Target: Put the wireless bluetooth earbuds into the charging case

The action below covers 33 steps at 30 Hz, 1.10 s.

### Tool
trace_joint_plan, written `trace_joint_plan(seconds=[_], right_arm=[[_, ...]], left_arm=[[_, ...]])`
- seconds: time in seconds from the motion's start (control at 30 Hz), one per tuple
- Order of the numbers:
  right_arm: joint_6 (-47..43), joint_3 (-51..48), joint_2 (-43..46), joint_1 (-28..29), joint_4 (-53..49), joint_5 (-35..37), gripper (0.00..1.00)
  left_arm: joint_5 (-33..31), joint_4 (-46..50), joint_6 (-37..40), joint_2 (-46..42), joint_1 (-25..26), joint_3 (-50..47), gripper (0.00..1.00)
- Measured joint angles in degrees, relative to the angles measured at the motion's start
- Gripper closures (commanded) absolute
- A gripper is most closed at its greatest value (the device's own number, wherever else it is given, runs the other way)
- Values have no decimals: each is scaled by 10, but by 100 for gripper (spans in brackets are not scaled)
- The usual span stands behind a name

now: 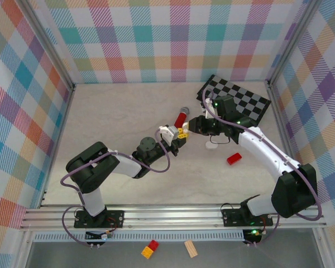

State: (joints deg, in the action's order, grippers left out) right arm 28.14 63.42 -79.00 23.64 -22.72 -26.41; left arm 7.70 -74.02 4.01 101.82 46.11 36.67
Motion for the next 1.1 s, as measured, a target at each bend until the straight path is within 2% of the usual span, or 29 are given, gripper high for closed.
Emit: trace_joint_plan(seconds=[0.4, 0.57, 0.83, 1.1], right_arm=[[9, -1, 7, 0, 0, 5, 73], [15, -1, 6, 0, -1, 2, 66], [12, 2, 7, 0, -23, 6, 49], [9, 3, 19, 0, -44, 17, 45]], left_arm=[[-3, 3, 0, -4, 0, 7, 100], [-3, 5, 0, -4, 0, 7, 100], [-3, 8, 0, -4, 0, 7, 100], [1, 1, 0, -6, -1, 10, 100]])
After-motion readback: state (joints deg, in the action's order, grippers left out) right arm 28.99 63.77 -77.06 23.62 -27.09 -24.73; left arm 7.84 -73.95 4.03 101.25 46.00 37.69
